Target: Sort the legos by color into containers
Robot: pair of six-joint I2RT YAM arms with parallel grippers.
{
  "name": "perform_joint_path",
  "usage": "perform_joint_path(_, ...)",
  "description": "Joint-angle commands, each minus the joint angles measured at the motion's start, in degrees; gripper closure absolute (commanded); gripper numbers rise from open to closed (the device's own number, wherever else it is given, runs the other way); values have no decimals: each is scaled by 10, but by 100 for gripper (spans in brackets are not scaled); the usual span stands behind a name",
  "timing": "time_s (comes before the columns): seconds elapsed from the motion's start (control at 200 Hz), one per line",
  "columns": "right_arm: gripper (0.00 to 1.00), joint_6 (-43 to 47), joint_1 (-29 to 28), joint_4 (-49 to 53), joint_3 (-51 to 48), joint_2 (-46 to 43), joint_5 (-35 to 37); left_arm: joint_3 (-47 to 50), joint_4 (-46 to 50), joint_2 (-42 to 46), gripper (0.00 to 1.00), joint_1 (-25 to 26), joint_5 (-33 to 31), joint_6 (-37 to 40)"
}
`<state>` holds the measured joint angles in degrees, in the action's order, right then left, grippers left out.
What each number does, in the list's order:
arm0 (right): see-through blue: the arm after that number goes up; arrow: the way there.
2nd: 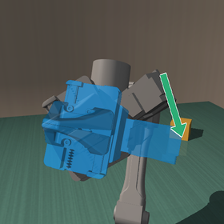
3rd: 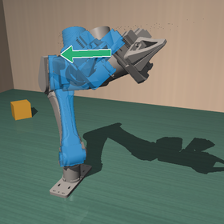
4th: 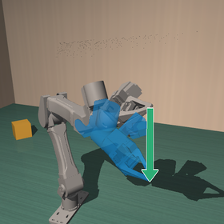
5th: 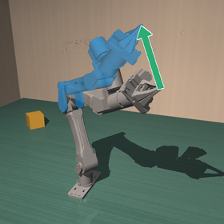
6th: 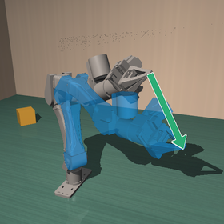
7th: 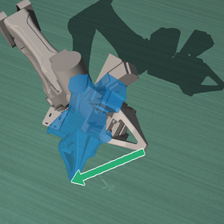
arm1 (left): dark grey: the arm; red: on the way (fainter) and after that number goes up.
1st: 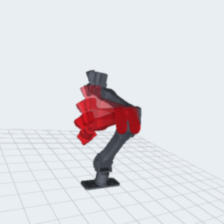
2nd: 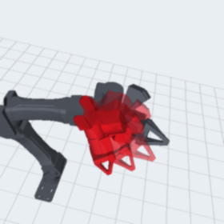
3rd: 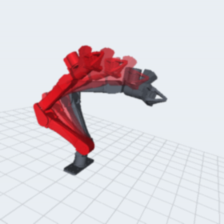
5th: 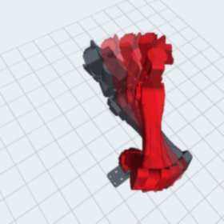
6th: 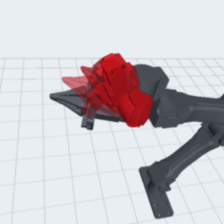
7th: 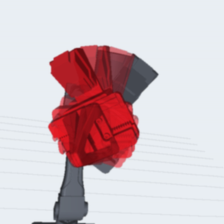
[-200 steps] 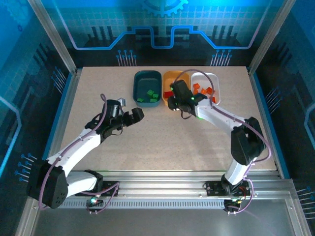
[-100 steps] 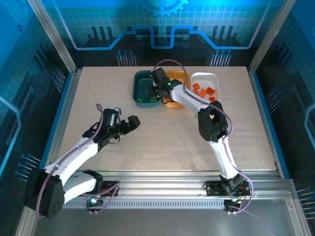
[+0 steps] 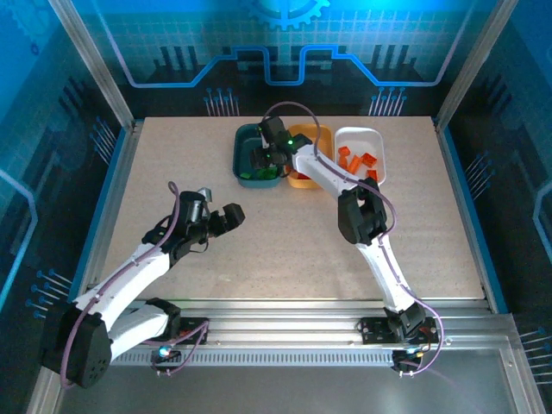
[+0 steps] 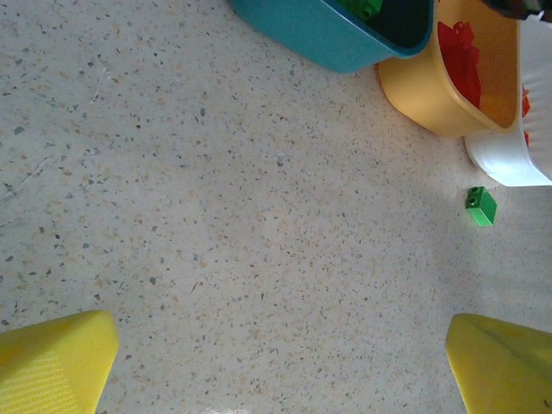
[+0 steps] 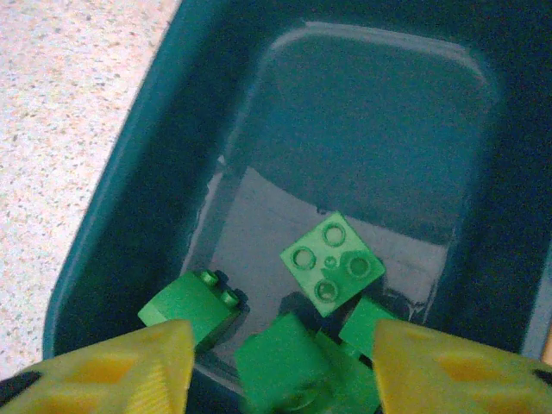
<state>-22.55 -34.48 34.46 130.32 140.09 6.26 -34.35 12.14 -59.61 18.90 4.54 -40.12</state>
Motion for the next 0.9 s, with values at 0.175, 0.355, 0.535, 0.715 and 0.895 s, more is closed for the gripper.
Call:
perform_joint_path(0.175,33,-56,1,-55,-243,-216,79,-10,-16,-4,1,-4,29,1)
perform_joint_path(0.355,21,-160,24,-104,-546,-420,197,6,-51,-7,1,13,49,-6)
perform_joint_path(0.535,15,-203,97,-103,-697,-505,197,-3,-106,-61,1,67,51,-4)
perform_joint_path(0.715,15,-180,169,-100,-707,-471,123,-54,-123,-144,1,133,42,2)
perform_joint_path(0.895,16,-178,202,-123,-697,-421,74,-86,-120,-204,1,145,43,-9)
